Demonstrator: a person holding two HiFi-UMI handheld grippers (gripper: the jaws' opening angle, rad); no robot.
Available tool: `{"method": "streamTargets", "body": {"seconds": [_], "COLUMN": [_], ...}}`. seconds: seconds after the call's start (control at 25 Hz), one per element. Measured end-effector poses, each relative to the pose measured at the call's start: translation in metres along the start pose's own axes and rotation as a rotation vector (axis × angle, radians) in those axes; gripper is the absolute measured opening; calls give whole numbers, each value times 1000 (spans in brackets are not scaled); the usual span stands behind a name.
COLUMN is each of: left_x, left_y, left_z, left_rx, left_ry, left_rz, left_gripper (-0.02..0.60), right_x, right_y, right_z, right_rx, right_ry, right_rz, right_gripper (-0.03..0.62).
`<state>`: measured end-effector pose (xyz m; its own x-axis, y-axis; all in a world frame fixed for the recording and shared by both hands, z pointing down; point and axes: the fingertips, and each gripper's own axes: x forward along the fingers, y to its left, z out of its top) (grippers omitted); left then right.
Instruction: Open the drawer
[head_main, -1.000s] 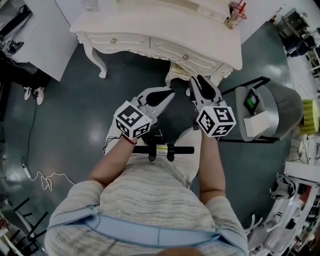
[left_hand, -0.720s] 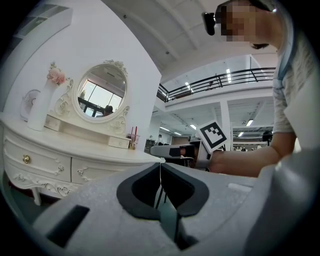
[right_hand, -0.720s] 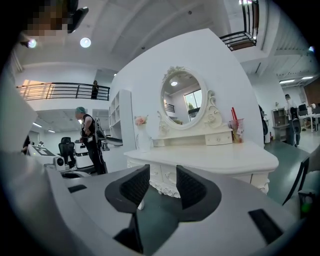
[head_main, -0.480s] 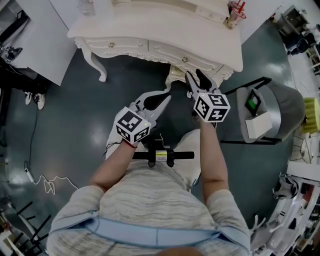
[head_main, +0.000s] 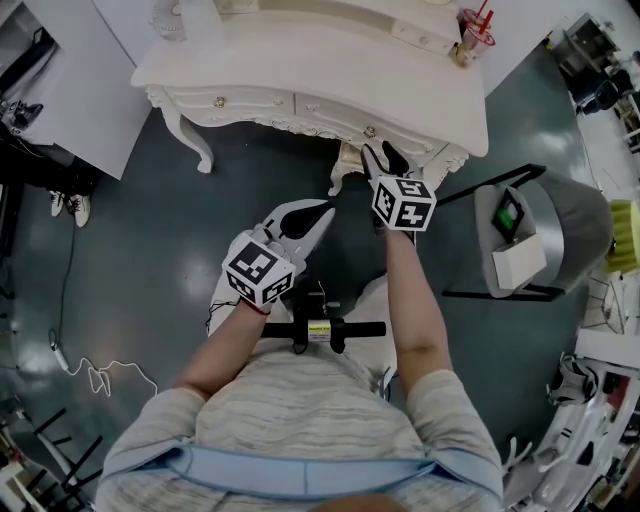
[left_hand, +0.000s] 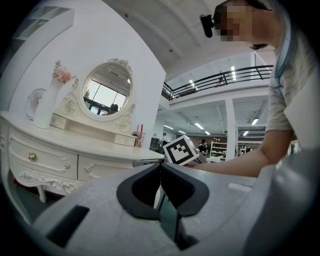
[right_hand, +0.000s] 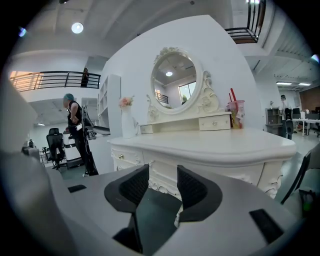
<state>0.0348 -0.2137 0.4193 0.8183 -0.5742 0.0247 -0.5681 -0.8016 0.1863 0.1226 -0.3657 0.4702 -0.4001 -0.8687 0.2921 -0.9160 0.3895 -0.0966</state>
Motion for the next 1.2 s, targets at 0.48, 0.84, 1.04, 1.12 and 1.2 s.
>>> {"method": "streamTargets", "body": {"seconds": [0.48,0.84,1.04,1.12,1.2], "left_x": [3,1,1,1,1], "left_y": [7,12,13,14,14], "left_z": [-7,-12,-12,-13,-14], "left_rx": [-13,-26,-19,-22,-21], "left_ry": [23,35,42,44,47], "left_rz": [3,14,18,19,16], "left_gripper": [14,14,14,14,14], "right_x": [46,76,88,92,96], "right_y": [-25,-43,-50,-51,-52], "right_z": [-33,-53,-55,-56,-58], "right_rx": [7,11,40,53,66], "right_ry": [54,109,124,129,136], "right_rz": [-109,-173,-202,-215,-234], "right_gripper": [140,140,140,140,140]}}
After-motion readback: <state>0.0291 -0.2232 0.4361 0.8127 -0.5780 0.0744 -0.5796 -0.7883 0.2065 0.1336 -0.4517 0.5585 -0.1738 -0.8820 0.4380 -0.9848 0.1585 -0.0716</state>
